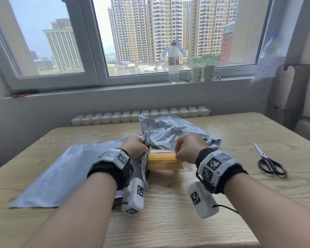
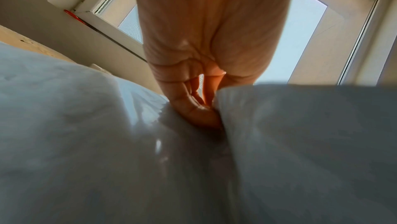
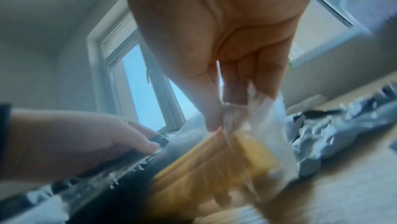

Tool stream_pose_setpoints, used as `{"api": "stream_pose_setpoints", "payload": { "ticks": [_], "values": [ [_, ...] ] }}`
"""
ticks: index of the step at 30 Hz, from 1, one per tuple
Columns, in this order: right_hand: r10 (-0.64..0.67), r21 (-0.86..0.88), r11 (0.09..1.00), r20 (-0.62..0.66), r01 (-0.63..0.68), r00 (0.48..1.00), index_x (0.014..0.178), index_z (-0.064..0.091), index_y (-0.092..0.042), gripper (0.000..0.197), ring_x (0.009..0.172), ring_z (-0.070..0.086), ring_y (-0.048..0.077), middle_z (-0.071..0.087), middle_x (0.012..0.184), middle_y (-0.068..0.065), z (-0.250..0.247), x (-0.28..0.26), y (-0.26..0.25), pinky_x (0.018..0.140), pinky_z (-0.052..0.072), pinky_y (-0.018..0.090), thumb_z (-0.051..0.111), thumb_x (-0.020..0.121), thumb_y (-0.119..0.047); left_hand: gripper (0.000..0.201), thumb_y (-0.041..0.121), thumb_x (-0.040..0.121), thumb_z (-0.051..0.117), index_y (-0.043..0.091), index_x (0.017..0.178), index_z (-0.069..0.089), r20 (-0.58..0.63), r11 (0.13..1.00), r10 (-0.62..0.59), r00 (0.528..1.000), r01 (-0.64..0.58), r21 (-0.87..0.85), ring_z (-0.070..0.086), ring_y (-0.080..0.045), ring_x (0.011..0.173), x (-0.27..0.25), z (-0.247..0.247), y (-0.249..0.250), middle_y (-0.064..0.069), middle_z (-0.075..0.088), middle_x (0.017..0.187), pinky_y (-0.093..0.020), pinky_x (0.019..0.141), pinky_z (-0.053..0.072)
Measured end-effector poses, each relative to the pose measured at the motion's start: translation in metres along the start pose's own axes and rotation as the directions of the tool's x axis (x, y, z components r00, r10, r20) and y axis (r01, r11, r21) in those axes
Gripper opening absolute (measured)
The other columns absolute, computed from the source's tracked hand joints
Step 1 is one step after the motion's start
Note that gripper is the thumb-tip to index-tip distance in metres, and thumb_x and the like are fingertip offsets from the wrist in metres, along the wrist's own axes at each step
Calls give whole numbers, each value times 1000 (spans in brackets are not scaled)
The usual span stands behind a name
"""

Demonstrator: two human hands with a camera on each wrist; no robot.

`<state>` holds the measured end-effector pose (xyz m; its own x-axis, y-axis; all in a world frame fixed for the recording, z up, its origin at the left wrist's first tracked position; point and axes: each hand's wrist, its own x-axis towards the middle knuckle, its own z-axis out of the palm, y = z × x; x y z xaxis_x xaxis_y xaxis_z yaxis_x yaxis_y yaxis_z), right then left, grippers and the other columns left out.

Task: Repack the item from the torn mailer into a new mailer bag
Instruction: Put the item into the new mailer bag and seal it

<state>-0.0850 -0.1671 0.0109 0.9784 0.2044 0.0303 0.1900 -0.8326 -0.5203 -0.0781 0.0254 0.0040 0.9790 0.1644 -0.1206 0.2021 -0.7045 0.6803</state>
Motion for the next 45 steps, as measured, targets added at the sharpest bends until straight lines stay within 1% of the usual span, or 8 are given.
{"api": "stream_pose_setpoints", "payload": {
  "ticks": [5, 10, 18, 23, 31, 36, 40, 45],
  "values": [
    [-8, 523, 845, 226, -115, 974, 87, 60, -9, 15, 78, 68, 20, 66, 91, 13, 20, -3, -5, 71, 60, 31, 57, 89, 6, 12, 5, 89, 58, 6, 78, 63, -2, 1000, 13, 1000, -13, 2, 50, -13, 58, -4, 2, -1, -5, 55, 68, -20, 52, 41],
    [158, 398, 879, 272, -261, 949, 99, 59, 1, 16, 71, 68, 23, 62, 82, 14, 34, 10, 5, 61, 60, 31, 44, 96, -5, 22, 3, 91, 55, 2, 110, 65, -15, 999, 45, 999, -45, -3, 53, -14, 63, -5, 0, 3, -10, 61, 85, -21, 55, 43],
    [-172, 850, 361, 465, -384, 868, 108, 50, 0, 27, 78, 69, 28, 64, 94, 20, 54, 9, -8, 68, 58, 35, 31, 94, 13, 21, 4, 90, 56, 6, 107, 69, 11, 996, 83, 997, -82, -39, 54, -12, 59, -8, 7, 2, -2, 60, 71, -21, 55, 45],
    [79, 635, 682, 429, -363, 900, 114, 56, 3, 35, 84, 61, 29, 63, 89, 16, 52, 12, -6, 73, 52, 35, 28, 93, 9, 22, 6, 94, 53, 7, 110, 67, -4, 994, 77, 997, -77, -78, 53, -11, 63, -10, 0, -2, -10, 64, 90, -18, 53, 43],
    [-272, 789, 457, 564, -411, 780, 126, 56, -2, 63, 100, 62, 29, 62, 110, 14, 65, 7, -22, 83, 51, 35, 20, 82, 24, 22, 5, 94, 55, 3, 112, 67, -24, 973, 84, 996, -87, -212, 58, -20, 71, -4, -4, -3, -6, 62, 76, -39, 83, 54],
    [22, 666, 595, 547, -451, 837, 118, 57, 5, 33, 71, 64, 25, 66, 90, 16, 54, 8, -12, 67, 56, 33, 33, 97, 0, 31, 12, 102, 44, -5, 127, 53, 77, 930, 20, 997, 10, -368, 57, -18, 62, -18, -2, -3, -11, 54, 81, -23, 51, 56],
    [119, 619, 639, 506, -456, 854, 109, 56, 0, 49, 63, 68, 23, 67, 79, 14, 48, 4, -9, 55, 57, 30, 50, 95, -46, 33, -1, 98, 47, -2, 130, 53, 112, 954, 3, 994, 31, -298, 59, -18, 67, -23, 1, -9, -12, 58, 84, -23, 57, 57],
    [72, 495, 787, 518, -367, 852, 99, 59, -1, 19, 53, 64, 13, 64, 74, 10, 51, -10, -17, 50, 54, 23, 65, 90, -17, 30, -12, 86, 56, 1, 112, 66, 98, 974, 73, 993, -50, -221, 62, -15, 73, -32, -2, -18, -13, 64, 96, -24, 68, 57]
  ]
}}
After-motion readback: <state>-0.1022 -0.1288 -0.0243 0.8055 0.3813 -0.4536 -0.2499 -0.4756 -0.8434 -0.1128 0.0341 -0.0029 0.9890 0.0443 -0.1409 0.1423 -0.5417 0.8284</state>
